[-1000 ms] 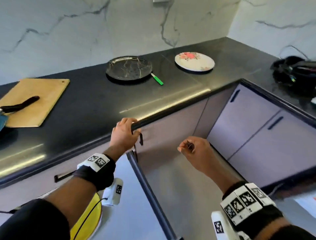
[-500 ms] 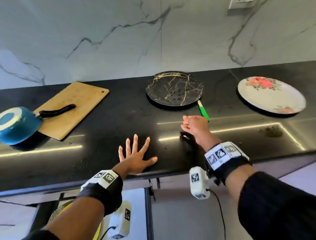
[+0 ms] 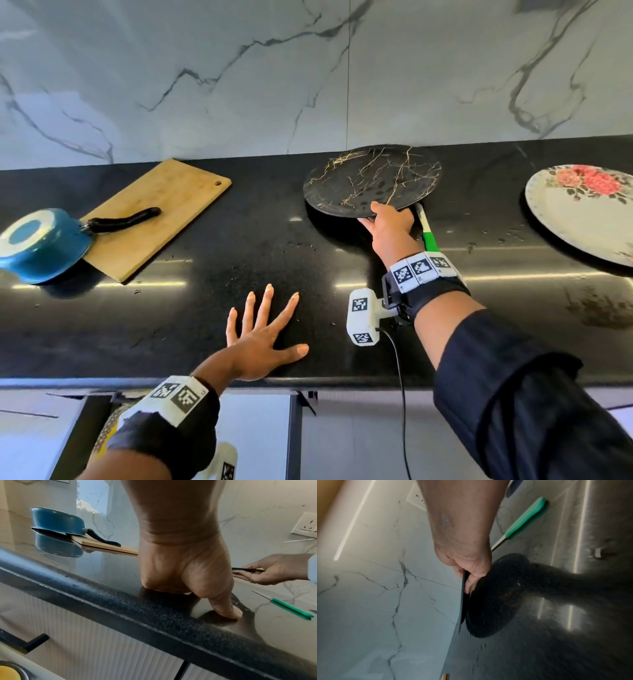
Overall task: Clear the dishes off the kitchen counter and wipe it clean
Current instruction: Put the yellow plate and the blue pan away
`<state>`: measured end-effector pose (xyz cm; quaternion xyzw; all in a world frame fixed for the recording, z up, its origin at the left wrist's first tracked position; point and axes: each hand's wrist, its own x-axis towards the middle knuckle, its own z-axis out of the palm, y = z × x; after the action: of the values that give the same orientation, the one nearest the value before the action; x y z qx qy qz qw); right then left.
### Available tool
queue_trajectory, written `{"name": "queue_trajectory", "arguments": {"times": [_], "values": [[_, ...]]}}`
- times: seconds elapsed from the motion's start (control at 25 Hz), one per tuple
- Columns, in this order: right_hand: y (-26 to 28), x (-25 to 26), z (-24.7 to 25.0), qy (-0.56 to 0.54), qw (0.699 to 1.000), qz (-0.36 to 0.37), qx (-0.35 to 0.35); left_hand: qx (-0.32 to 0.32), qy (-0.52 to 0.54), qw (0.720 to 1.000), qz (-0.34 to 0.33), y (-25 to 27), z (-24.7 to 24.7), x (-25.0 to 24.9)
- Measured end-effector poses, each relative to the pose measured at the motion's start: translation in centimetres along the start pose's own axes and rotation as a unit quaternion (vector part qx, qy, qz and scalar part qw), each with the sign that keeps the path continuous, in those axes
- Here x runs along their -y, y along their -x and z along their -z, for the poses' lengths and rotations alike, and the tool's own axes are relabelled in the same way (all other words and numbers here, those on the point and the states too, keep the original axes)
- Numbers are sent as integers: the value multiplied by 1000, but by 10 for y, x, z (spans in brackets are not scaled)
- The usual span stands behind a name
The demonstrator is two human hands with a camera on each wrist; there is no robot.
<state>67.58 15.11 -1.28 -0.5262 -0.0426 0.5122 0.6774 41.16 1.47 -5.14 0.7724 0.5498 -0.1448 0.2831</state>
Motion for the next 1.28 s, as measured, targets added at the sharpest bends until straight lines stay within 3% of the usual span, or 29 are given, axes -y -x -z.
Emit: {"name": "queue_trajectory", "arguments": {"times": [0.08, 0.2, 0.28, 0.32, 0.36, 0.48, 0.52, 0.6, 0.72, 0.76, 0.84, 0.92, 1.04, 1.28], "values": [[29, 0, 3, -15, 1000, 4, 0, -8, 0, 1000, 1, 1, 1, -1], [83, -14, 36, 41, 997, 23, 64, -42, 35, 998, 6, 2, -1, -1], [120, -26, 63, 73, 992, 48, 89, -125, 149, 981, 3, 11, -1, -6], [142, -32, 76, 90, 989, 55, 101, -189, 279, 941, -7, 21, -3, -7], [164, -39, 88, 102, 986, 56, 117, -230, 417, 879, -11, 31, -6, -2], [233, -74, 120, 145, 974, 58, 162, -294, 711, 638, -15, 82, -23, 48], [258, -90, 127, 166, 970, 54, 172, -323, 726, 607, -19, 102, -35, 76], [298, -119, 134, 199, 961, 35, 189, -370, 690, 622, -5, 143, -60, 130], [350, -189, 133, 249, 939, -34, 235, -374, 576, 720, 99, 206, -132, 239], [362, -215, 130, 261, 932, -63, 245, -350, 515, 768, 150, 222, -163, 281], [372, -270, 129, 302, 913, -119, 247, -228, 388, 863, 232, 254, -227, 352], [366, -326, 127, 344, 896, -163, 230, -90, 254, 927, 262, 280, -285, 396], [344, -408, 123, 385, 878, -197, 204, 27, 137, 952, 272, 302, -335, 417], [291, -524, 86, 387, 881, -212, 169, 70, 109, 948, 289, 315, -358, 429]]}}
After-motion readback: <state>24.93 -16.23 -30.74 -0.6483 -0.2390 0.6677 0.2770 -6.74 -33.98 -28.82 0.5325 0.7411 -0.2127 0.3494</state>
